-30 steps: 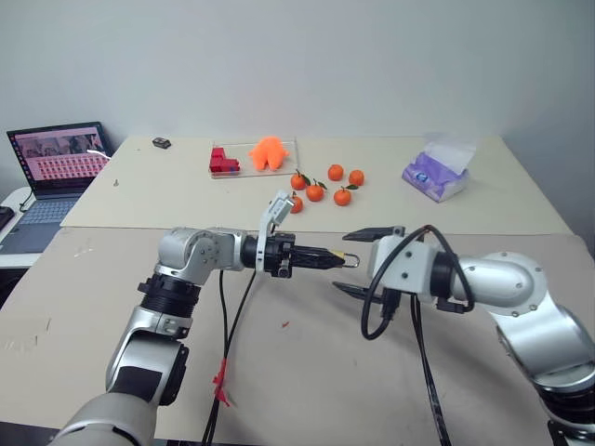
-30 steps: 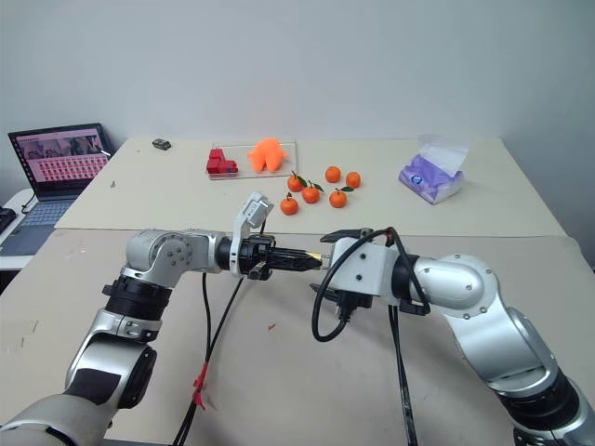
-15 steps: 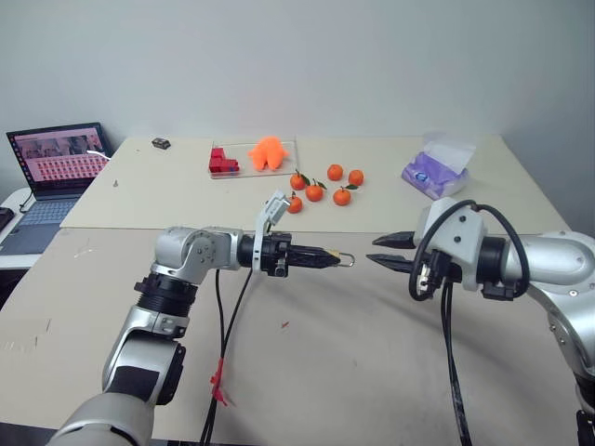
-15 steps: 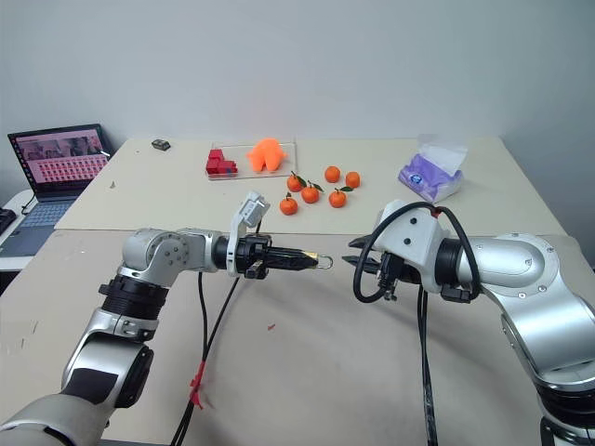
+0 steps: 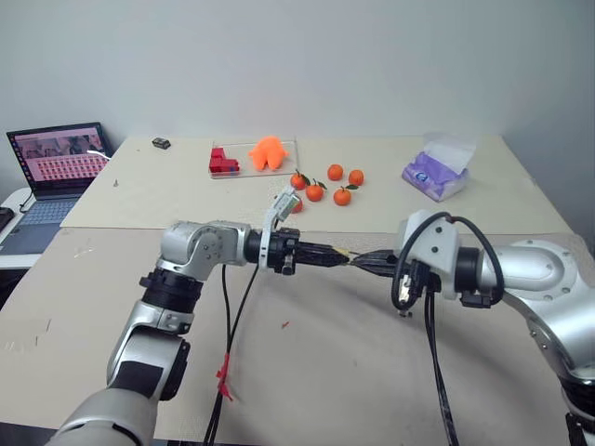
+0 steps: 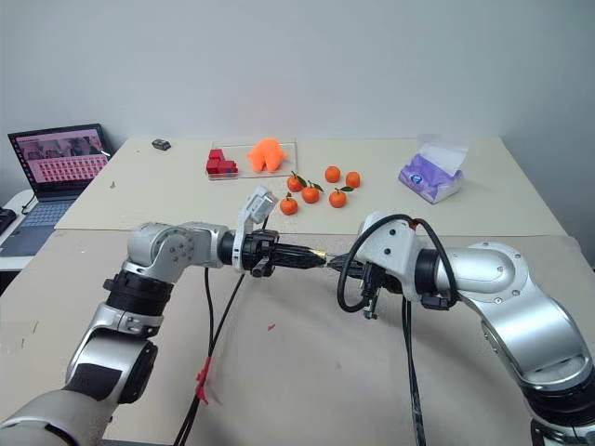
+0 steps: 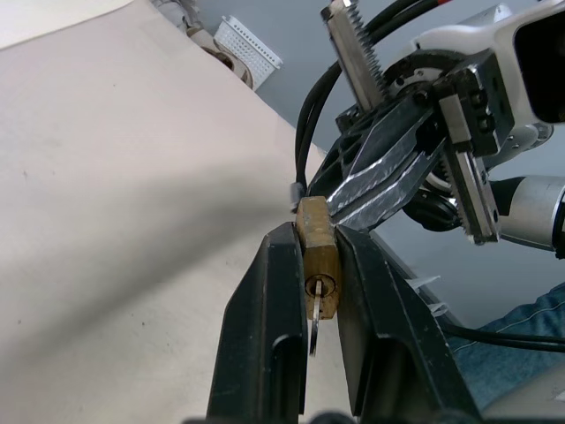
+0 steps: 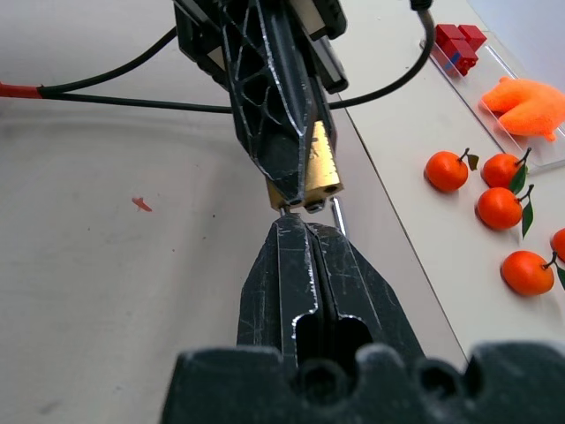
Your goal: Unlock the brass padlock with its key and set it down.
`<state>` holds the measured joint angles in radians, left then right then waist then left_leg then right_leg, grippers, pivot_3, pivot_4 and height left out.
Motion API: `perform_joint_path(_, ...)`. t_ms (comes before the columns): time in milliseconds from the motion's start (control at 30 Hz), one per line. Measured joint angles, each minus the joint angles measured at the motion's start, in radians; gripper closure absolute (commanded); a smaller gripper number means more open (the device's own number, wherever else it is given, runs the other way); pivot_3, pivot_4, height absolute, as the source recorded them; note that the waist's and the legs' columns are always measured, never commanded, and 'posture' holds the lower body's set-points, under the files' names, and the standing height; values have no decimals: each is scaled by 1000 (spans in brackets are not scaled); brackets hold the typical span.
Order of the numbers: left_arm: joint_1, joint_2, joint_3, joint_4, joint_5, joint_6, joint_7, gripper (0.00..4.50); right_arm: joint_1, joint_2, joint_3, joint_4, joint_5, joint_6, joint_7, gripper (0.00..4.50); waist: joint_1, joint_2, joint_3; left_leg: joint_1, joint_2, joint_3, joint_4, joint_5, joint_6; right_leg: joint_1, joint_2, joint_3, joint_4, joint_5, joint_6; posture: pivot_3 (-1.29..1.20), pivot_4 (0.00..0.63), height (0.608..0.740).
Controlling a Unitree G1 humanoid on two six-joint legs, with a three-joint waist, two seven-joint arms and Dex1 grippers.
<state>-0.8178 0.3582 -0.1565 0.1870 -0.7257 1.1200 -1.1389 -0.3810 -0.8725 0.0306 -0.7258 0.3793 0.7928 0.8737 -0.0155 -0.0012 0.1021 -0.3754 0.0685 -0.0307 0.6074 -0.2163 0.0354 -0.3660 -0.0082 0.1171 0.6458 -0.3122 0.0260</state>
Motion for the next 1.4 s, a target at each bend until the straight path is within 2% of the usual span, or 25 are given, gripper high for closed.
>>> perform_joint_path(700, 0, -3, -15, -22, -9, 10, 3, 4416, -1, -31, 55, 101, -76, -119, 13, 4459, 0, 0, 0, 0, 0, 0, 0, 0, 0, 0, 0, 0, 0, 0, 0, 0, 150, 661)
perform_joint_path(967, 1, 2, -14, -23, -10, 12, 13, 4416, 90, 17, 87, 206, -72, -178, 43, 4459, 1, 1, 0, -2, 0, 0, 1, 0, 0, 0, 0, 0, 0, 0, 0, 0, 150, 661)
perform_joint_path(1267, 1, 6, -12, -23, -10, 12, 22, 4416, 118, 45, 98, 189, -42, -178, 48, 4459, 1, 1, 0, -4, 0, 0, 1, 0, 0, 0, 0, 0, 0, 0, 0, 0, 150, 661)
perform_joint_path(1400, 5, 11, -9, -24, -9, 10, 28, 4416, 190, -34, 84, 159, -9, -139, 93, 4459, 4, 1, 0, -3, 0, -1, 1, 0, 0, 1, 0, 0, 0, 0, 0, 0, 150, 661)
